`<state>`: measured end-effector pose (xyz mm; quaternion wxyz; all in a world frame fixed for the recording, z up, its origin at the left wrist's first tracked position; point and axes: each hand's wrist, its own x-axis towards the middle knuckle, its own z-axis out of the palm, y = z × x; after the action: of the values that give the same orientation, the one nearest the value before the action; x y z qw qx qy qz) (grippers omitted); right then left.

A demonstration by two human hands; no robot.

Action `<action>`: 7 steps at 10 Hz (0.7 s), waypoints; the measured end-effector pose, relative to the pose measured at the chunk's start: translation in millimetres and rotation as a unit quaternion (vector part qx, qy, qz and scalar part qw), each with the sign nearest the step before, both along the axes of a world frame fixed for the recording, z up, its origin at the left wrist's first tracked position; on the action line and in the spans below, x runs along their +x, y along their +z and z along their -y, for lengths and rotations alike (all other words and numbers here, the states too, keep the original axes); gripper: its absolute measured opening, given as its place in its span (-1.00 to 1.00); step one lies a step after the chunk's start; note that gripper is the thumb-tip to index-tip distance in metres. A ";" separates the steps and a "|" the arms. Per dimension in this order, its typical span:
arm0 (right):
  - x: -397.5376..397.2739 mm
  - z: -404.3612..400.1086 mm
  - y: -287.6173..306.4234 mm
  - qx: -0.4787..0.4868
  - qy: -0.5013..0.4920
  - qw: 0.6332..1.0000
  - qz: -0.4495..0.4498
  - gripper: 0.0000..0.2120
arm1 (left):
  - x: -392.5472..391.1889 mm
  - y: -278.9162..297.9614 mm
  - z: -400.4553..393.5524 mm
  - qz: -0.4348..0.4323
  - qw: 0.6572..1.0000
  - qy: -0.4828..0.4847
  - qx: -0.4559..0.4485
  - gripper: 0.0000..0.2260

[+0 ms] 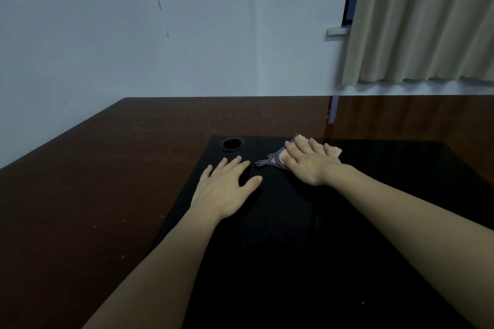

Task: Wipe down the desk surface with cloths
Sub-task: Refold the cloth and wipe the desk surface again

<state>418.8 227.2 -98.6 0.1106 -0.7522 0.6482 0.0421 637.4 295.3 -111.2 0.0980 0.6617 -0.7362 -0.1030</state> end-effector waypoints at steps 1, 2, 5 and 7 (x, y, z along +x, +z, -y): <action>1.6 -10.3 3.4 0.035 -0.078 0.996 -0.023 -0.39 | 0.2 0.6 -0.7 -0.003 1.000 -0.002 0.001 -0.41; -6.1 -10.4 9.2 0.038 -0.076 0.996 -0.041 -0.37 | 0.4 0.2 -0.8 -0.004 1.000 -0.003 -0.001 -0.41; -48.1 0.4 0.6 -0.012 0.129 0.992 0.001 -0.46 | 1.2 0.4 0.3 -0.009 1.000 -0.006 0.001 -0.42; -10.2 11.3 -10.4 -0.009 -0.098 0.995 -0.006 -0.38 | 0.7 1.3 -0.1 -0.011 1.000 -0.006 0.003 -0.42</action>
<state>408.6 215.9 -109.0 0.1036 -0.6860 0.7196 0.0297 638.2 295.4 -109.9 0.1039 0.6567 -0.7384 -0.1128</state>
